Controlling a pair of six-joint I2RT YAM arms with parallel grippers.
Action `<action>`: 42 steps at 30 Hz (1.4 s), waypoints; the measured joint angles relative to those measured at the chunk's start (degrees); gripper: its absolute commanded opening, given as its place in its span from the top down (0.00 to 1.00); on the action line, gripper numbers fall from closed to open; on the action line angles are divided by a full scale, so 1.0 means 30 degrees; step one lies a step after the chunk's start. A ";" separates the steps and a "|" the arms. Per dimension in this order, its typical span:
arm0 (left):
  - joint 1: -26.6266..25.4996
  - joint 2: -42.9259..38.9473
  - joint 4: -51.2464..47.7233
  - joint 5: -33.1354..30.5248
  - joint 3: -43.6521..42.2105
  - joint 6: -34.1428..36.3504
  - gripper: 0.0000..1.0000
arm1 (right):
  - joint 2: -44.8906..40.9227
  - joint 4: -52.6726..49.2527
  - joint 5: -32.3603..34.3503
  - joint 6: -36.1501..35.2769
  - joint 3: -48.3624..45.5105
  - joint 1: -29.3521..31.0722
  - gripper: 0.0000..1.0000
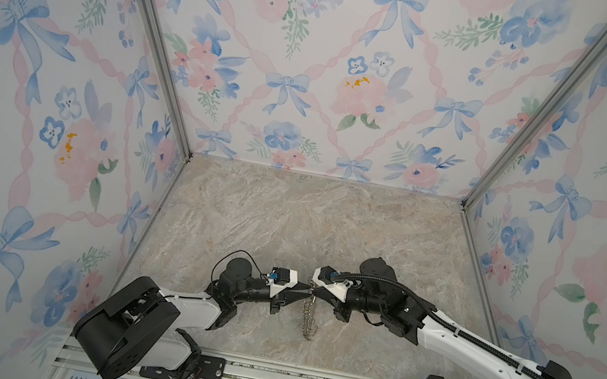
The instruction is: Put the keys on the keyring
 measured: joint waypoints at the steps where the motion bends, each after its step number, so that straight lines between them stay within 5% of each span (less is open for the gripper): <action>1: 0.0087 -0.0248 -0.0087 -0.0022 -0.0029 0.0007 0.74 | 0.0350 -0.0838 0.0707 -0.0248 0.0663 0.0350 1.00; 11: 0.0328 -0.0342 -0.1399 0.1093 0.0277 0.0117 0.77 | 0.1880 -0.4940 0.4350 -0.2018 0.3177 0.2047 1.00; 22: 0.0328 0.0466 -0.2055 0.2324 0.0692 0.0306 0.77 | 0.1217 -0.5399 0.4000 -0.2433 0.3177 0.2178 1.00; 34: 0.0321 0.0860 -0.2171 0.2616 0.0918 0.0386 0.99 | 0.1268 -0.5676 0.3956 -0.2506 0.3177 0.2288 0.99; 42: 0.0328 0.0925 -0.2186 0.2397 0.0940 0.0197 1.00 | 0.1246 -0.5333 0.3956 -0.2237 0.2987 0.2208 0.84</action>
